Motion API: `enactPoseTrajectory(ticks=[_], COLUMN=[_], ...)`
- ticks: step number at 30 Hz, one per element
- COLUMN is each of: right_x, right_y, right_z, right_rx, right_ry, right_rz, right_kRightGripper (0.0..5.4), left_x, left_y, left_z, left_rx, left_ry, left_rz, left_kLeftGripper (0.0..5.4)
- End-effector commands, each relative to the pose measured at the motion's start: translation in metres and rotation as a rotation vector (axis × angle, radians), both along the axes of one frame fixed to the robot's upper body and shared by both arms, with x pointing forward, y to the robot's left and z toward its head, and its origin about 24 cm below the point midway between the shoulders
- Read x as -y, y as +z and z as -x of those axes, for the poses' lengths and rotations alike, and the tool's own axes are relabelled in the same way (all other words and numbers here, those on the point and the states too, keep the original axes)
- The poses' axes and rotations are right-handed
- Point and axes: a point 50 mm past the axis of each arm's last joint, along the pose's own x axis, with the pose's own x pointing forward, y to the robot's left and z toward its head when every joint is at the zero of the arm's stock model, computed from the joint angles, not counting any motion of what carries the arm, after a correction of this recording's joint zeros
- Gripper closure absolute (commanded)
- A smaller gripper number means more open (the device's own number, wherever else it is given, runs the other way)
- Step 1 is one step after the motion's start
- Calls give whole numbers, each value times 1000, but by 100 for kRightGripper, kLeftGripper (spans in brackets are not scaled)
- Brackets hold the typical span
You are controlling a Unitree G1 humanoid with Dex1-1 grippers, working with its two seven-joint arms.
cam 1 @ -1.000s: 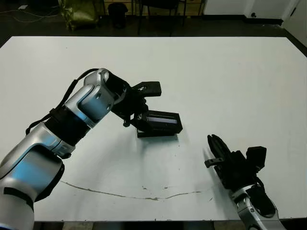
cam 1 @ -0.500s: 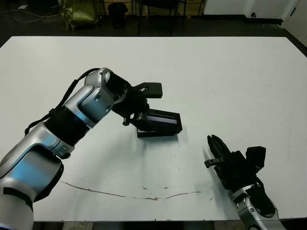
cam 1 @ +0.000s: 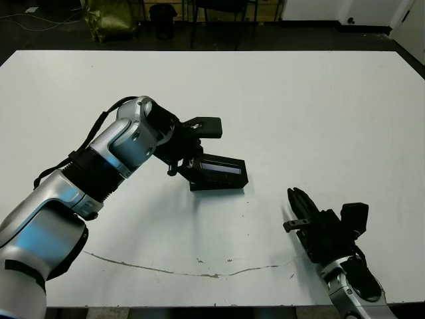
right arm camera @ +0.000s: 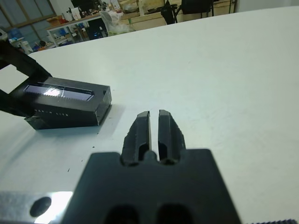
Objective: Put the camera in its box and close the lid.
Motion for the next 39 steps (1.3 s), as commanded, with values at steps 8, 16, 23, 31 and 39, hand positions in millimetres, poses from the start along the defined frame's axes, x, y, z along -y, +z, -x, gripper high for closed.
enactPoseTrajectory(ticks=[8, 16, 23, 31, 39], right_x=[2, 3, 5, 6, 4], right_y=[-4, -4, -5, -4, -2], right_z=[4, 4, 4, 3, 4], right_rx=[-34, -33, -37, -2, -21], right_ry=[-12, -19, -11, 9, -17], right_rz=[-1, 9, 7, -2, 42], right_kRightGripper=[540, 540, 540, 540, 540], left_x=[-17, -27, -42, -56, -57], left_y=[-12, -22, -36, -57, -68], left_z=[-2, -3, -2, 3, 6], left_rx=[-42, -57, -112, -210, -220], left_ry=[38, 46, 106, 177, 146], left_rz=[-68, -83, -74, -47, -45], left_kLeftGripper=[301, 303, 303, 309, 310])
